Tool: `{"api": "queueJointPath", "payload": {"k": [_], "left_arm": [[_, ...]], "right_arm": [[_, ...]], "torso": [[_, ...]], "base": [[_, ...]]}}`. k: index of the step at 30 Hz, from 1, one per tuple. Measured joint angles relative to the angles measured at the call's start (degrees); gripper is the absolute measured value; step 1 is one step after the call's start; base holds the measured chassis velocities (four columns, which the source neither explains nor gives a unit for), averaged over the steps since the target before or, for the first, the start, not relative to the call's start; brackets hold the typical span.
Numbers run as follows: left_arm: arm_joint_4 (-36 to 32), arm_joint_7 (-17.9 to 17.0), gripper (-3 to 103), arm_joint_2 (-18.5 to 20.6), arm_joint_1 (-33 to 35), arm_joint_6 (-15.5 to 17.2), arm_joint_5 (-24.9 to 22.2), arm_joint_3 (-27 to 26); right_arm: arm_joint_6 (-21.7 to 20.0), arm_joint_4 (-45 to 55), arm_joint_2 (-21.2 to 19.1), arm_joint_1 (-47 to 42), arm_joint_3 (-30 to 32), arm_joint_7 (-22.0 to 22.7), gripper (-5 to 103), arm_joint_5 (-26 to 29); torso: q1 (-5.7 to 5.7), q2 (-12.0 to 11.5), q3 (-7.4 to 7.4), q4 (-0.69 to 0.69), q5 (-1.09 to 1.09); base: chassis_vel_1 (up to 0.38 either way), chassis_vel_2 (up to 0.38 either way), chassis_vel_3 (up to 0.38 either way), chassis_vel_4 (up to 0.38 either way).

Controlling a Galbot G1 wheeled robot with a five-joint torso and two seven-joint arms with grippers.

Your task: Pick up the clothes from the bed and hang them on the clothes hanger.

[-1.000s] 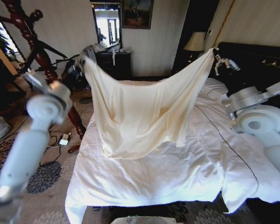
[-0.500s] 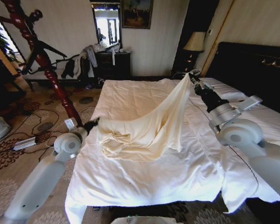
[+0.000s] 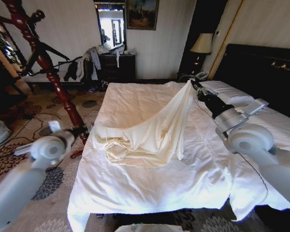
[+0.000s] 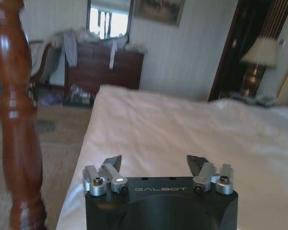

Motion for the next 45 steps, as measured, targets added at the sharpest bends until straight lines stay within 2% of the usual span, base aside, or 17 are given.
{"api": "queueJointPath", "payload": {"k": [2, 5, 7, 9, 12, 13, 16, 18, 24, 27, 28, 30, 32, 33, 37, 43, 45], "left_arm": [[-0.34, -0.49, 86, -1.14, 2.26, 0.12, 1.53, 0.0], [-0.86, -2.96, 96, -3.18, 2.76, 0.39, 0.5, 0.03], [-0.85, -3.96, 100, -3.92, 0.55, -2.89, 0.2, -0.26], [-0.77, -3.97, 100, -3.63, -0.35, -4.06, 0.19, -0.6], [1.14, -1.41, 100, 0.65, -7.07, -10.75, 1.51, -2.76], [1.14, -1.41, 100, 0.65, -7.07, -10.75, 1.51, -2.76], [6.99, 3.16, 100, 5.8, -14.78, -15.88, 6.85, -2.92], [10.49, 3.98, 100, 8.99, -19.48, -17.01, 5.67, -2.72], [16.69, 5.09, 100, 14.66, -27.45, -15.56, -0.11, -1.47], [23.68, 5.62, 100, 18.22, -33.74, -9.94, -2.98, 0.81], [23.68, 5.62, 100, 18.22, -33.74, -9.94, -2.98, 0.81], [29.42, 7.35, 100, 19.75, -37.17, -5.67, -3.69, 2.92], [33.46, 10.14, 100, 20.44, -39.24, -3.55, -4.67, 5.11], [33.46, 10.14, 100, 20.44, -39.24, -3.55, -4.67, 5.11], [37.7, 15.58, 100, 19.58, -40.9, -5.27, -5.43, 8.09], [37.9, 17.25, 100, 16.91, -43.72, -7.52, -5.7, 10.52], [38.34, 17.17, 100, 15.72, -47.66, -7.87, -5.71, 14.31]], "right_arm": [[0.0, 0.01, 0.09, 0.0, 0.11, 0.0, 0, 0.0], [0.04, -0.04, -0.13, -0.22, 0.39, 0.0, 0, -0.02], [0.19, -0.09, -0.59, -0.49, 0.72, 0.02, 0, -0.02], [0.23, -0.09, -0.64, -0.51, 0.77, 0.04, 0, -0.02], [0.34, -0.02, 0.03, -0.5, 0.82, 0.04, 0, -0.33], [0.34, -0.02, 0.03, -0.5, 0.82, 0.04, 0, -0.33], [0.48, -0.45, 2.22, -0.49, 0.82, -0.02, 0, -1.05], [0.61, -1.07, 3.88, -0.38, 0.82, -0.18, 0, -1.34], [1.02, -2.06, 6.04, -0.12, 0.37, -0.69, 0, -2.1], [1.11, -2.05, 6.92, -0.33, -0.13, -1.08, 0, -2.96], [1.11, -2.05, 6.92, -0.33, -0.13, -1.08, 0, -2.96], [1.11, -1.97, 7.1, -0.54, -0.25, -1.15, 0, -3.46], [1.11, -2.0, 7.09, -0.76, -0.25, -1.14, 0, -3.68], [1.11, -2.0, 7.09, -0.76, -0.25, -1.14, 0, -3.68], [1.15, -2.05, 7.1, -1.06, -0.45, -1.12, 0, -4.22], [1.15, -2.14, 7.49, -1.34, -0.87, -1.01, 0, -4.84], [1.15, -2.24, 7.36, -1.9, -0.83, -0.96, 0, -5.1]], "torso": [[0.0, 0.0, 0.0, 0.03, -0.01], [0.0, 0.0, 0.0, 0.02, -0.02], [0.0, 0.0, 0.01, -0.03, -0.02], [0.0, 0.0, 0.01, -0.03, -0.02], [0.0, 0.0, 0.01, 0.0, 0.01], [0.0, 0.0, 0.01, 0.0, 0.01], [0.01, 0.0, 0.01, -0.02, -0.01], [0.02, 0.0, 0.01, 0.0, 0.03], [0.01, 0.0, 0.01, 0.0, 0.01], [0.01, 0.0, 0.01, 0.0, 0.01], [0.01, 0.0, 0.01, 0.0, 0.01], [0.01, 0.0, 0.01, 0.02, -0.01], [0.01, 0.0, 0.0, 0.03, -0.02], [0.01, 0.0, 0.0, 0.03, -0.02], [0.01, 0.0, 0.01, 0.0, -0.01], [0.01, 0.0, 0.01, 0.0, -0.01], [0.01, 0.0, 0.01, -0.01, 0.03]], "base": [[0.0, 0.0, 0.0, 0.0], [0.0, 0.0, 0.0, 0.0], [0.0, 0.0, 0.0, 0.0], [0.0, 0.0, 0.0, 0.0], [0.0, 0.0, 0.0, 0.0], [0.0, 0.0, 0.0, 0.0], [0.0, 0.0, 0.0, 0.0], [0.0, 0.0, 0.0, 0.0], [0.0, 0.0, 0.0, 0.0], [0.0, 0.0, 0.0, 0.0], [0.0, 0.0, 0.0, 0.0], [0.0, 0.0, 0.0, 0.0], [0.0, 0.0, 0.0, 0.0], [0.0, 0.0, 0.0, 0.0], [0.0, 0.0, 0.0, 0.0], [0.0, 0.0, 0.0, 0.0], [0.0, 0.0, 0.0, 0.0]]}}
